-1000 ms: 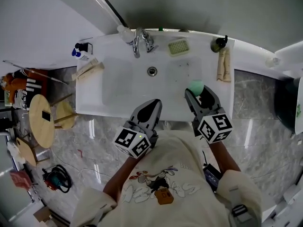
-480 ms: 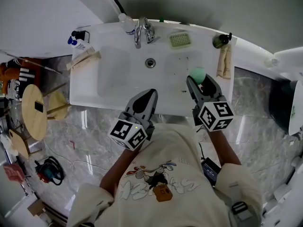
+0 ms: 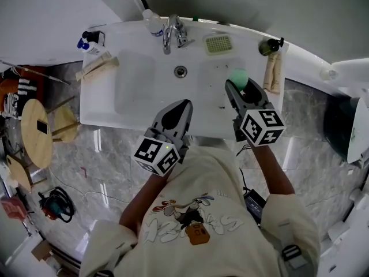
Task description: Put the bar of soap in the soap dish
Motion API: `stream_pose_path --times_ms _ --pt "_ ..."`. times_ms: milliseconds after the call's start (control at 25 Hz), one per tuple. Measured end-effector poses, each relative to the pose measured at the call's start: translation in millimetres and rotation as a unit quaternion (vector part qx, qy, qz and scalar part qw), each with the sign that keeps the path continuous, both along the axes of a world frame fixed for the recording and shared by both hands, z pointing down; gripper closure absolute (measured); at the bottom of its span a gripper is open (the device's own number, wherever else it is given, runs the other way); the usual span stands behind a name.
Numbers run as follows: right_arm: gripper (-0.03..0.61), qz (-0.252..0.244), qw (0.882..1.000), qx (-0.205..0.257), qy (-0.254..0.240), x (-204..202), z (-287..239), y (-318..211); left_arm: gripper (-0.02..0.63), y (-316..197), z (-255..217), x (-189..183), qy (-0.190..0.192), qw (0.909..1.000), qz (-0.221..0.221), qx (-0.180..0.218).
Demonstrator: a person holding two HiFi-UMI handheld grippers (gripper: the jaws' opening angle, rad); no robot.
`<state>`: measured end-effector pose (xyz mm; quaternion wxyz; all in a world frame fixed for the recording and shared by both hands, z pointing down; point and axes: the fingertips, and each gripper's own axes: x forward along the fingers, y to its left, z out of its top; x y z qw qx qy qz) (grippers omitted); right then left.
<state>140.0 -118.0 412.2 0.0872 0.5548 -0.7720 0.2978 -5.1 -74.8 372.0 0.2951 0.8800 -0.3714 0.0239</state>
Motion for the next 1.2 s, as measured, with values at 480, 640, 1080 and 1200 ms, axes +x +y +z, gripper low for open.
stream_pose_path --times_ms 480,640,1080,1200 --pt "0.339 0.004 1.0 -0.025 0.006 8 15 -32 0.606 -12 8 2 -0.003 1.0 -0.002 -0.007" --pt "0.339 0.006 1.0 -0.031 0.004 11 20 -42 0.606 -18 11 4 -0.002 1.0 -0.004 -0.006" --pt "0.339 0.003 0.999 -0.043 0.01 14 34 -65 0.606 -31 24 10 -0.001 0.9999 -0.005 -0.015" --pt "0.339 0.004 0.999 -0.048 0.011 15 40 -71 0.606 -35 26 11 -0.002 0.9998 -0.005 -0.018"
